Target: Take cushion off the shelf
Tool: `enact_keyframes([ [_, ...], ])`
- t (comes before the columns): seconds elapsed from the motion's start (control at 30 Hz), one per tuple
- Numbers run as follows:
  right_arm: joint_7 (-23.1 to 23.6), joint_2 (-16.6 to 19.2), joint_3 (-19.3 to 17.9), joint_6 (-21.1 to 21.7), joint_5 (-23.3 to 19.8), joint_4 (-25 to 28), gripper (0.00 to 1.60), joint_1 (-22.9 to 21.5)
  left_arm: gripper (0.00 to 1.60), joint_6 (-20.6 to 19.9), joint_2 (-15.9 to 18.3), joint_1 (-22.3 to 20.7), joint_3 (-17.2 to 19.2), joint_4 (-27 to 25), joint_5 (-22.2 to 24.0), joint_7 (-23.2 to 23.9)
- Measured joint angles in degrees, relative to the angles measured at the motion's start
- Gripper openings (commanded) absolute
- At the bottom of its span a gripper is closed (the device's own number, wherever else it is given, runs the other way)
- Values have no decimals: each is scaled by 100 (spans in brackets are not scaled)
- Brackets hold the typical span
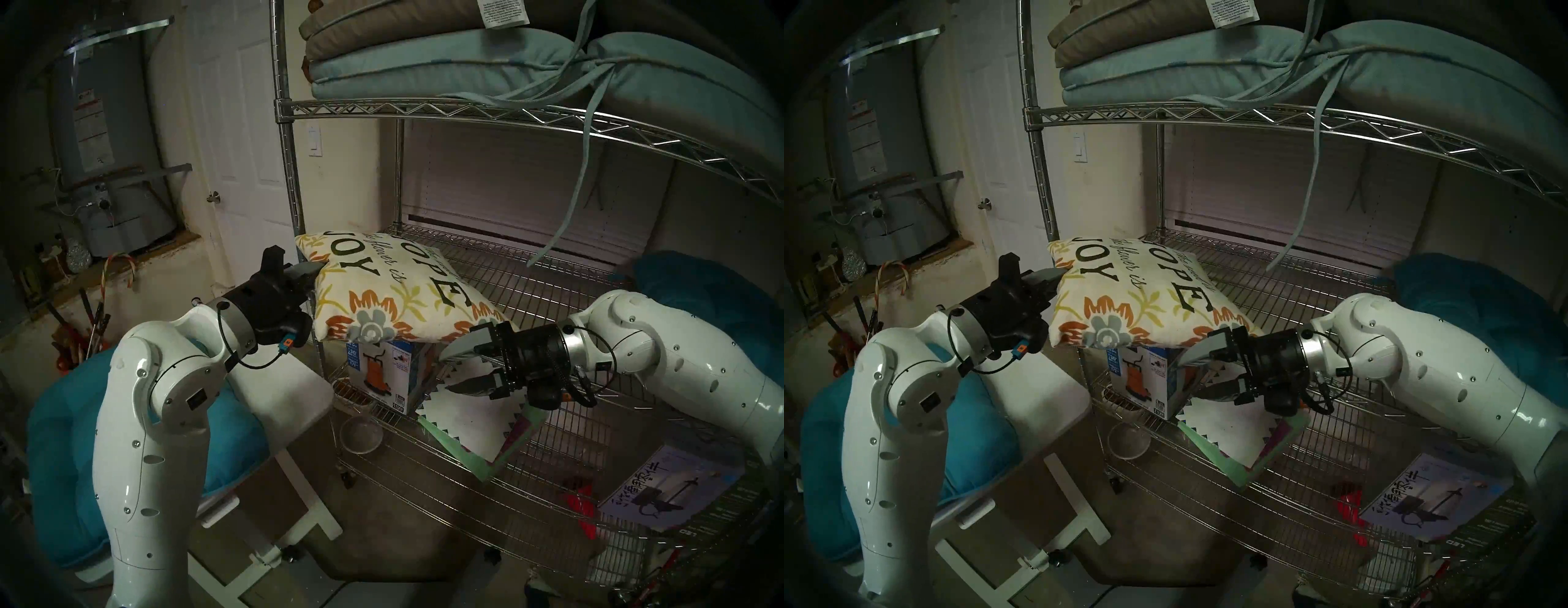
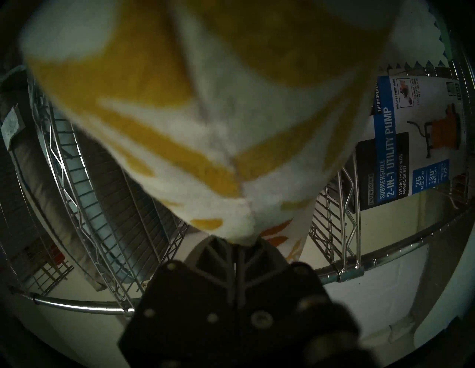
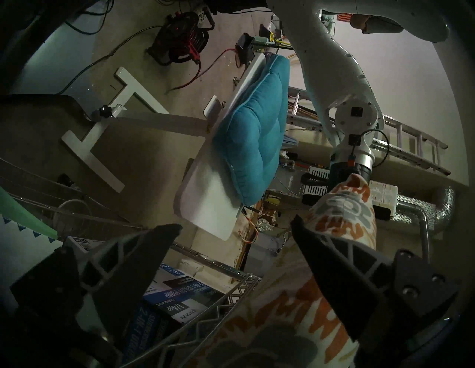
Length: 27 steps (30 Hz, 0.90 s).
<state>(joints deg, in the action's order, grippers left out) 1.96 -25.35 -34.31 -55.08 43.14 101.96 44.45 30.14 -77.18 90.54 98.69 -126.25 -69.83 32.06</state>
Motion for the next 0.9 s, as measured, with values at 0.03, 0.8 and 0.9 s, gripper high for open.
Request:
enact_keyframes([
  [0.03, 9, -12, 4, 0, 0, -11, 160, -3, 0, 0, 9, 27, 46, -53, 30, 24],
  [0.8, 114, -150, 69, 0, -1, -109, 160, -60, 0, 187, 104, 459, 847, -767, 626, 379],
  [0.9, 114, -154, 74, 0, -1, -108, 160, -65, 0, 189, 110, 462, 963, -827, 725, 421],
])
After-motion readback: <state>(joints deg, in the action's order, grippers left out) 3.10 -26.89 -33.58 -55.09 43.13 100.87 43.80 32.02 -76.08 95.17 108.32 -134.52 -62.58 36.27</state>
